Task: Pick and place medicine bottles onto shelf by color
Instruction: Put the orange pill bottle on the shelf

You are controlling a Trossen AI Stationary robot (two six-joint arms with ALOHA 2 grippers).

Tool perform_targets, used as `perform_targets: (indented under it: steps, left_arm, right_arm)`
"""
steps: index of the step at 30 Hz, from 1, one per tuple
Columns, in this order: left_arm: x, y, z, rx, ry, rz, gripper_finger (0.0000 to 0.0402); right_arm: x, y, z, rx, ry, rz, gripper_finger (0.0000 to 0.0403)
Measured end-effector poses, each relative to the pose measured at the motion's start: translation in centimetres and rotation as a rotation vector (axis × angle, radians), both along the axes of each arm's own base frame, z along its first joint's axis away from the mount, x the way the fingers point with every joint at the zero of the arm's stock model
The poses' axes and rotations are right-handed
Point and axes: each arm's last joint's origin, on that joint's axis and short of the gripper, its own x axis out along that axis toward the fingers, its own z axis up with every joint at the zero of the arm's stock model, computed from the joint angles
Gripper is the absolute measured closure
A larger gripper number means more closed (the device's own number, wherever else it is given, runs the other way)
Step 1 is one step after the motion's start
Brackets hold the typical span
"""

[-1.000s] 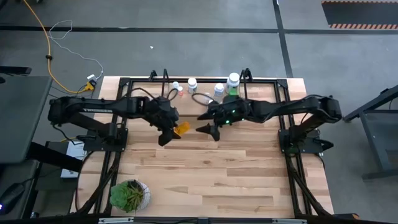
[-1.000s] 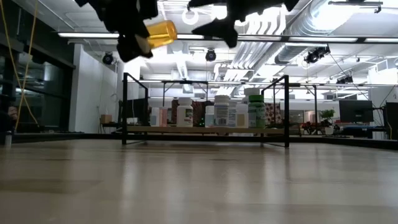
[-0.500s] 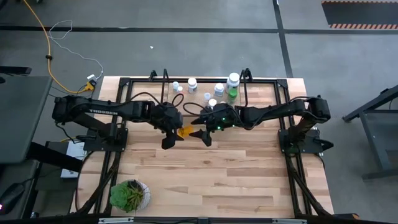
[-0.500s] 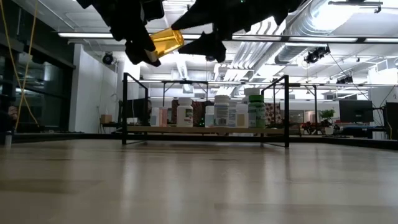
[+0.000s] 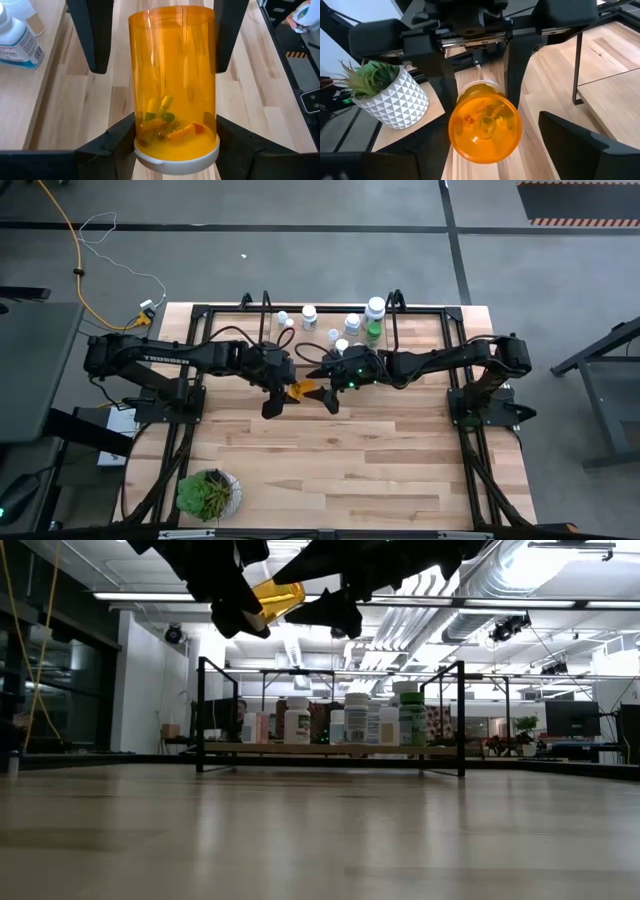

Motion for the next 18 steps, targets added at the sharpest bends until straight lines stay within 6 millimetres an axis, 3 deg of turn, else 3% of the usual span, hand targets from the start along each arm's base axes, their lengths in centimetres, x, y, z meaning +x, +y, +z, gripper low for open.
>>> perform_targets:
  steps: [18]
  left_arm:
    - [0.05, 0.0, 0.07, -0.006, -0.008, 0.007, 0.0203]
  right_arm:
    - [0.07, 0.06, 0.19, 0.063, -0.016, -0.018, 0.0165]
